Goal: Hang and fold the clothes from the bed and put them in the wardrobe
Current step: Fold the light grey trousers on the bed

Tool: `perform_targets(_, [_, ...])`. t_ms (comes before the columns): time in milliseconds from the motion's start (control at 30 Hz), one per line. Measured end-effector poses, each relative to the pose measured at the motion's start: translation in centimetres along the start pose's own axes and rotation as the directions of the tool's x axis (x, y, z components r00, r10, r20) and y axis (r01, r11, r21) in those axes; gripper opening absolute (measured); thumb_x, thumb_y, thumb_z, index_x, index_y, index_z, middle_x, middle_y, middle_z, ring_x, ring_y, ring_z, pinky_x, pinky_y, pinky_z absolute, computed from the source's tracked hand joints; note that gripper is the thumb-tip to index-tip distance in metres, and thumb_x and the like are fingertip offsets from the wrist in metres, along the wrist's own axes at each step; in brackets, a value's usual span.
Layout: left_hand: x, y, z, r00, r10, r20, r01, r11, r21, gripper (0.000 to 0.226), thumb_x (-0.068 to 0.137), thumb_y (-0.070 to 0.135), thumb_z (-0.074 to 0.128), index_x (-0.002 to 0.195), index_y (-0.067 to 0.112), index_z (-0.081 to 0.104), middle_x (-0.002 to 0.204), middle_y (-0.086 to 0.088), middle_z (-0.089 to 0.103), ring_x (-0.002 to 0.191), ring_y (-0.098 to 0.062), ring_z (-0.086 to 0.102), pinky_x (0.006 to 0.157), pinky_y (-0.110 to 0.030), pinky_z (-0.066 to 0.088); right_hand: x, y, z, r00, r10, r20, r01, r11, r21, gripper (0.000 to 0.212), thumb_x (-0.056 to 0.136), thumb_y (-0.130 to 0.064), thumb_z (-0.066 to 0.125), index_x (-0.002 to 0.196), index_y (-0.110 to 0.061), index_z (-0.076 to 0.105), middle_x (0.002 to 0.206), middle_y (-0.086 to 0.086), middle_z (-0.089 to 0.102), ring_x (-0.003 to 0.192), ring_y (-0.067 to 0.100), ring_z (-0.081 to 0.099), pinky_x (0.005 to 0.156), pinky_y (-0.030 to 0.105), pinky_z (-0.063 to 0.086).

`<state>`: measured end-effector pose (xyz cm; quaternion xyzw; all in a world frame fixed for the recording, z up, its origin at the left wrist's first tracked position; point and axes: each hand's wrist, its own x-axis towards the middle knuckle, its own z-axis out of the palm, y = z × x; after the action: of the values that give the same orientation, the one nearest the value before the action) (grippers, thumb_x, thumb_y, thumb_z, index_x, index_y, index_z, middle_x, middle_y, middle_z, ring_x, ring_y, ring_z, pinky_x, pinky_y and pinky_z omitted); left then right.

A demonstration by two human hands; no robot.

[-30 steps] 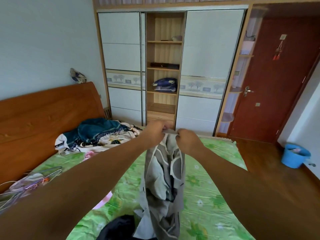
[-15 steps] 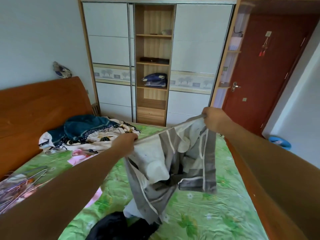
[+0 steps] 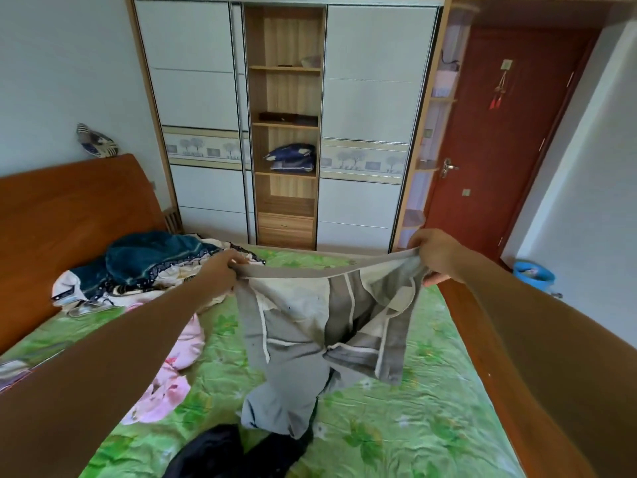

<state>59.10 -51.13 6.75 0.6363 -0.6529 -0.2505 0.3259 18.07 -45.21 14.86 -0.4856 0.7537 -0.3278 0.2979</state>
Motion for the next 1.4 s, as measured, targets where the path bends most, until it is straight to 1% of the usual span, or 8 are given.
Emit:
perform_targets(167, [-0.3, 4.4, -3.4, 1.0, 0.001, -0.023, -0.015, 0.803, -0.596, 0.047, 0.083, -0.027, 0.024, 0.075, 0.012, 0.049, 0.091, -0.018, 0.055, 0.082, -0.031, 0.058, 0.064, -0.037, 0.057, -0.4, 0.0, -2.5, 0.993, -0.088, 0.081, 0.036, 0.867, 0.497, 0.037, 0.084, 0.018, 0.036, 0.082, -0.015, 0.052, 0.083, 0.009, 0.054, 0.074, 0.026, 0.06, 0.059, 0.036, 0.058])
perform_targets(367, [0.8, 11.9, -11.0, 0.945, 0.299, -0.132, -0.327, 0.85, -0.413, 0.034, 0.094, -0.015, 0.044, 0.077, 0.002, 0.069, 0.102, -0.01, 0.071, 0.099, -0.015, 0.07, 0.079, -0.018, 0.056, -1.5, -6.0, -4.8, 0.939, -0.334, -0.079, 0.291, 0.65, 0.702, 0.05, 0.062, 0.028, 0.028, 0.07, -0.017, 0.046, 0.072, 0.006, 0.06, 0.068, 0.022, 0.06, 0.056, 0.028, 0.054])
perform_targets(567, [0.6, 16.2, -17.1, 0.791, 0.601, -0.113, -0.587, 0.798, 0.135, 0.031, 0.089, -0.014, 0.059, 0.108, 0.008, 0.069, 0.117, -0.021, 0.056, 0.099, -0.022, 0.06, 0.094, -0.024, 0.049, -2.2, -9.6, -6.0, 0.593, -0.749, -0.295, 0.789, 0.613, 0.03, 0.039, 0.072, 0.026, 0.047, 0.08, -0.012, 0.047, 0.089, 0.011, 0.05, 0.085, 0.023, 0.048, 0.071, 0.035, 0.035])
perform_targets(667, [0.8, 16.4, -18.4, 0.697, 0.707, -0.119, -0.581, 0.654, 0.485, 0.023, 0.093, 0.009, 0.064, 0.111, 0.022, 0.06, 0.102, -0.004, 0.052, 0.088, -0.022, 0.058, 0.081, -0.034, 0.049, -2.1, -9.6, -6.4, 0.481, -0.866, -0.138, 0.65, 0.457, -0.607, 0.03, 0.084, -0.003, 0.062, 0.099, -0.017, 0.041, 0.105, 0.008, 0.048, 0.084, 0.03, 0.048, 0.068, 0.038, 0.041])
perform_targets(767, [0.3, 17.0, -18.6, 0.666, 0.739, -0.101, -0.528, 0.563, 0.636, 0.016, 0.097, 0.029, 0.058, 0.109, 0.032, 0.049, 0.09, 0.006, 0.046, 0.077, -0.019, 0.053, 0.066, -0.032, 0.041, -2.5, -10.3, -6.5, 0.442, -0.893, -0.082, 0.411, 0.283, -0.866, 0.042, 0.082, -0.011, 0.064, 0.107, -0.023, 0.031, 0.093, 0.008, 0.052, 0.062, 0.034, 0.048, 0.052, 0.034, 0.033])
perform_targets(1000, [0.0, 17.8, -18.4, 0.612, 0.79, 0.024, -0.449, 0.323, 0.833, 0.015, 0.094, 0.021, 0.058, 0.104, 0.031, 0.056, 0.09, 0.008, 0.059, 0.097, -0.022, 0.048, 0.081, -0.037, 0.029, -3.5, -12.5, -9.4, 0.404, -0.914, 0.043, 0.22, 0.052, -0.974, 0.052, 0.085, -0.015, 0.061, 0.13, -0.026, 0.036, 0.066, -0.004, 0.054, 0.065, 0.022, 0.046, 0.053, 0.028, 0.024])
perform_targets(1167, [-0.5, 18.9, -18.7, 0.729, 0.663, 0.17, -0.628, 0.548, 0.553, 0.027, 0.092, -0.001, 0.056, 0.097, 0.025, 0.063, 0.094, -0.002, 0.056, 0.092, -0.021, 0.055, 0.087, -0.04, 0.047, -3.7, -12.5, -10.1, 0.539, -0.84, 0.064, 0.473, 0.238, -0.848, 0.038, 0.083, -0.004, 0.049, 0.098, -0.032, 0.028, 0.088, 0.005, 0.053, 0.084, 0.032, 0.05, 0.066, 0.039, 0.045])
perform_targets(1400, [-0.7, 19.6, -17.2, 0.782, 0.55, 0.292, -0.606, 0.562, 0.564, 0.021, 0.087, -0.003, 0.061, 0.091, 0.014, 0.074, 0.098, -0.002, 0.06, 0.092, -0.013, 0.054, 0.084, -0.024, 0.044, -4.6, -12.4, -7.9, 0.606, -0.764, 0.22, 0.48, 0.131, -0.867, 0.051, 0.094, -0.013, 0.046, 0.136, -0.042, 0.043, 0.117, 0.005, 0.046, 0.105, 0.034, 0.056, 0.074, 0.037, 0.045])
